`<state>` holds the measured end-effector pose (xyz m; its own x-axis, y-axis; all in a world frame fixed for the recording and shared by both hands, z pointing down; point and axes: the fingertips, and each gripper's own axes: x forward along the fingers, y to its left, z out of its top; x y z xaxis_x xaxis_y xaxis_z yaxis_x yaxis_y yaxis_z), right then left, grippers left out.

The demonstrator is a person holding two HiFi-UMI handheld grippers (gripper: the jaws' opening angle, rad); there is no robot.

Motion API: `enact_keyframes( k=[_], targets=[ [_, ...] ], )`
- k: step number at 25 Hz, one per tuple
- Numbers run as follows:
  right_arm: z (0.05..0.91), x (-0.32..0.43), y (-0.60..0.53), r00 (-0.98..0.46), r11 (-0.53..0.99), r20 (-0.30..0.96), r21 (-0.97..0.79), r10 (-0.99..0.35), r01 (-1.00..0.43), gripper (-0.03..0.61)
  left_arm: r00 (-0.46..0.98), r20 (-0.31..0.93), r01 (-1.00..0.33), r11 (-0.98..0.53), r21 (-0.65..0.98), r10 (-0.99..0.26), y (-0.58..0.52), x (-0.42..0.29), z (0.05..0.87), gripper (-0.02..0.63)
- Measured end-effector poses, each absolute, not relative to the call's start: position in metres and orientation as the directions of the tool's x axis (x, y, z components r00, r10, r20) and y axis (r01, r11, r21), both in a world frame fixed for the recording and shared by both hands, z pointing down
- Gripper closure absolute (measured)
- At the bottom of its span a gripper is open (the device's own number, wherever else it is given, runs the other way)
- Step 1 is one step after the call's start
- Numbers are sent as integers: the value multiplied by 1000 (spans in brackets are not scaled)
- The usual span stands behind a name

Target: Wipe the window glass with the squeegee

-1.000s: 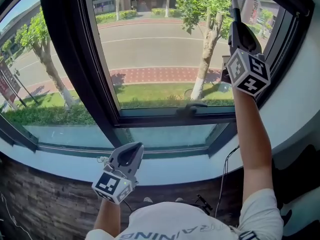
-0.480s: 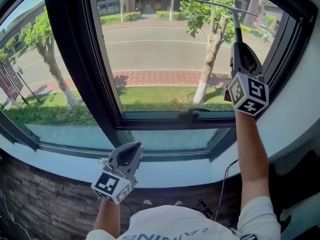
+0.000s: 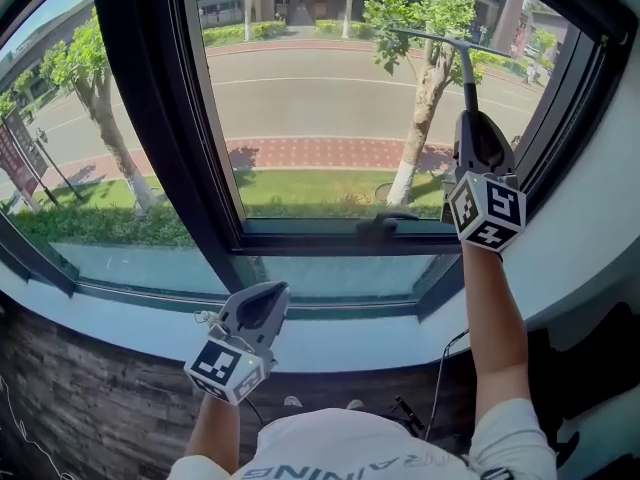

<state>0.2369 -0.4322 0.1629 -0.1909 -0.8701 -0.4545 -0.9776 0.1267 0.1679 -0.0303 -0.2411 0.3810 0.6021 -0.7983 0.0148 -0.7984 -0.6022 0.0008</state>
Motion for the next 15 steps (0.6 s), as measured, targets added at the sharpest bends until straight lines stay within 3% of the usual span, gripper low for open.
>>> enact_keyframes(
  k=[15],
  targets=[
    [228,240,-426,-194,144,-375,156,-906,-977,479,636,40,-770,-637,-23,-771,-235,-12,389,597]
  ],
)
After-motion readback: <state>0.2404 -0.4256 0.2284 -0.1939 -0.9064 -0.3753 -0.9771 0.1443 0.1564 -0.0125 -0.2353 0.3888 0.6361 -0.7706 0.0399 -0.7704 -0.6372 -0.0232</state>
